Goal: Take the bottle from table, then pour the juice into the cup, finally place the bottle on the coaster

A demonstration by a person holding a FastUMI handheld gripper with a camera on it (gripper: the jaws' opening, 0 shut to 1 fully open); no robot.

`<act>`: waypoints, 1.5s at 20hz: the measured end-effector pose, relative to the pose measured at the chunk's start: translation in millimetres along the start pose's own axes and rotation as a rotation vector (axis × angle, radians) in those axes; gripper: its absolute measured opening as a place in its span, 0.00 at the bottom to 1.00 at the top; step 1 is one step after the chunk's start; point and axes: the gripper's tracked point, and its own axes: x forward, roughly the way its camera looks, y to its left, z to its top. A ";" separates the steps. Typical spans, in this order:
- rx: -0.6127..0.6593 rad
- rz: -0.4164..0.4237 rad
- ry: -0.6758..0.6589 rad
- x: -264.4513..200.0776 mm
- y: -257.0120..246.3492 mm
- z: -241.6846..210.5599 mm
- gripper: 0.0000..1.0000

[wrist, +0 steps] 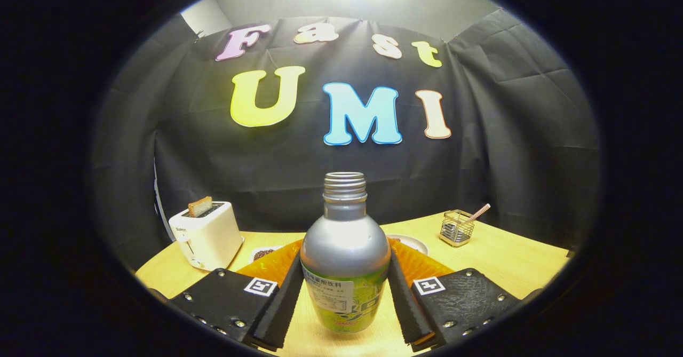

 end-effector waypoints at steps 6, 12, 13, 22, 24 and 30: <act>-0.032 0.007 0.015 20.6 1.0 -23.0 0.78; -0.033 0.011 0.007 44.7 -1.2 -49.6 0.78; -0.034 0.015 0.010 47.7 0.5 -54.4 0.78; -0.053 0.035 0.034 64.8 8.2 -80.1 0.78; -0.041 0.028 0.020 63.8 6.1 -81.2 0.78; -0.034 0.014 0.016 62.3 7.5 -86.0 0.79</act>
